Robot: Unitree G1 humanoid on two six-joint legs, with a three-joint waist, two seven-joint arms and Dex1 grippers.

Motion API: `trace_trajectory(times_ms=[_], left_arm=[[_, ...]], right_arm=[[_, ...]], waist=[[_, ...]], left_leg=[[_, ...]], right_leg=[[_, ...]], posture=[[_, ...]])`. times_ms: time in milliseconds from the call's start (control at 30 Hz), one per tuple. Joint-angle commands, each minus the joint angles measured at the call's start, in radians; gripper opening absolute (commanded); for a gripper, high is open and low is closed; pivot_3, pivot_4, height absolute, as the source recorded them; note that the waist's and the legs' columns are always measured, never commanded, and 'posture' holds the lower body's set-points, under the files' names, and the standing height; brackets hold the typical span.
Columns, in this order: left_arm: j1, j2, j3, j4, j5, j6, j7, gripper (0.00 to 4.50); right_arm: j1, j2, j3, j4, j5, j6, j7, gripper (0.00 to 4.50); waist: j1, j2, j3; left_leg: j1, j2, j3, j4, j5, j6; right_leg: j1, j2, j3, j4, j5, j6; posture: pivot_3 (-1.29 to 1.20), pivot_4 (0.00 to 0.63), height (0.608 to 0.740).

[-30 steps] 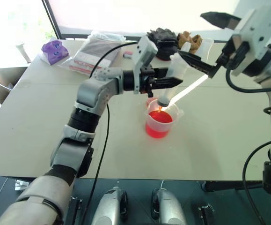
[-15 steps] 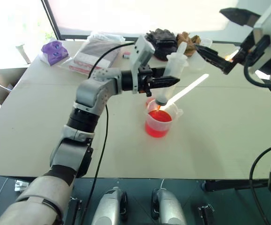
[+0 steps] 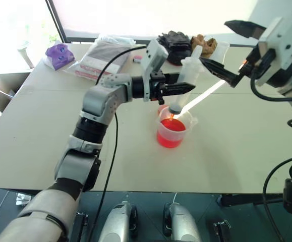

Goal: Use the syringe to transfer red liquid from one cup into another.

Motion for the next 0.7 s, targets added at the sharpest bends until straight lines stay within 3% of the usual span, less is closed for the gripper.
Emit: trace_trajectory(times_ms=[33, 700], left_arm=[[0.010, -0.004, -0.020, -0.071, 0.000, -0.011, -0.028, 1.55], [0.112, -0.015, -0.108, -0.060, 0.107, -0.109, -0.062, 1.55]], right_arm=[[-0.018, 0.015, 0.015, 0.007, -0.022, -0.039, 0.002, 4.50], [0.049, 0.065, 0.065, -0.070, -0.046, -0.014, -0.010, 4.50]], waist=[[0.000, 0.000, 0.000], [0.000, 0.000, 0.000]], left_leg=[[0.000, 0.000, 0.000, 0.000, 0.000, 0.000], [0.000, 0.000, 0.000, 0.000, 0.000, 0.000]], right_leg=[[0.000, 0.000, 0.000, 0.000, 0.000, 0.000], [0.000, 0.000, 0.000, 0.000, 0.000, 0.000]], posture=[[0.00, 0.150, 0.740], [0.00, 0.150, 0.740]])
